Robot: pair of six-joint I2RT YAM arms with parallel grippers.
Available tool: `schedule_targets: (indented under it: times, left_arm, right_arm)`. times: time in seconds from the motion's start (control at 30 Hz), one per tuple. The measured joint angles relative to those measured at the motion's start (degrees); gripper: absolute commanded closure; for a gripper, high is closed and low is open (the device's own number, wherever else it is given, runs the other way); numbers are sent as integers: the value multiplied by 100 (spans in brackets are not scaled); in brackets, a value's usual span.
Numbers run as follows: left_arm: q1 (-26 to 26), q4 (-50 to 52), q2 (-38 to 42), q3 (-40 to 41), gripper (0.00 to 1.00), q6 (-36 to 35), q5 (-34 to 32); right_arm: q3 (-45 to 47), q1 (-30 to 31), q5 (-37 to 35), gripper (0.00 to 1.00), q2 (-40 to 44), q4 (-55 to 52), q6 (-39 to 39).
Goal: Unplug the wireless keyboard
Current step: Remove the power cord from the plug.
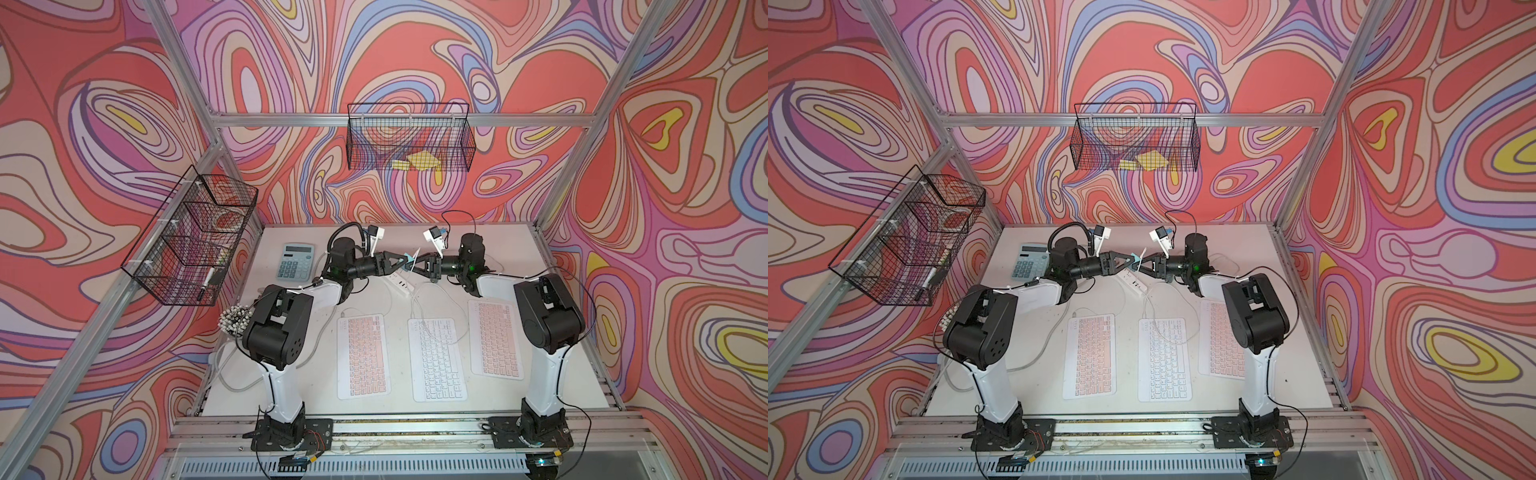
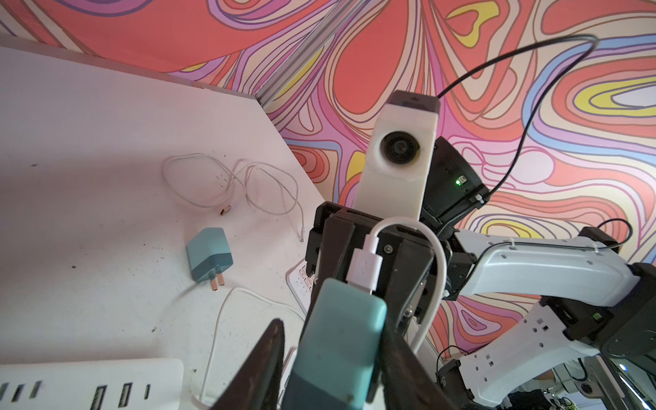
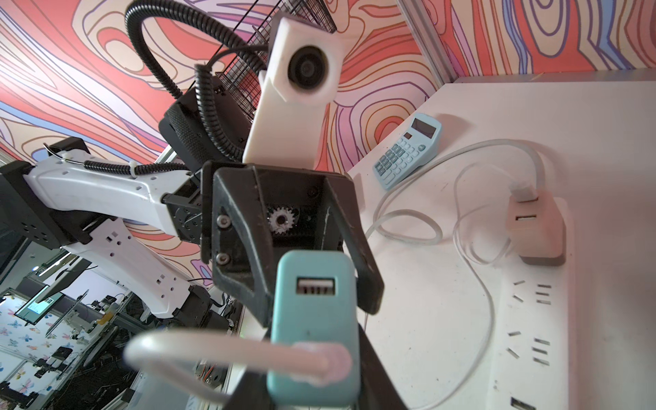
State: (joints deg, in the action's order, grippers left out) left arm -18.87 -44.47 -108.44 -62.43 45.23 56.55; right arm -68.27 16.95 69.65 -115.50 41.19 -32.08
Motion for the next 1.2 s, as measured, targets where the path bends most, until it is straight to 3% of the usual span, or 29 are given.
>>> schedule_targets:
  times: [0.23, 0.4, 0.53, 0.7, 0.9, 1.03, 1.2]
  left_arm:
    - [-7, -380, -162, -59, 67, 155, 293]
    - [-28, -345, -173, -122, 58, 151, 378]
    - [-125, -330, -173, -157, 58, 199, 343]
    - [-142, -376, -173, -173, 80, 79, 457]
    - [-151, -385, -173, -177, 99, -4, 579]
    - [-149, -369, -173, -175, 100, 2, 570]
    - [-92, -236, -153, -136, 100, 61, 334]
  right_arm:
    - [0, -28, 181, 81, -13, 90, -297]
    - [0, -50, 286, 81, -46, 264, -433]
    - [0, 2, 354, 81, -66, 341, -426]
    - [0, 24, 577, 81, -79, 330, -588]
    - [20, 11, 697, 76, -79, 367, -682]
    - [74, 11, 658, 63, -79, 455, -682]
    - [197, -17, 417, 57, -79, 435, -505]
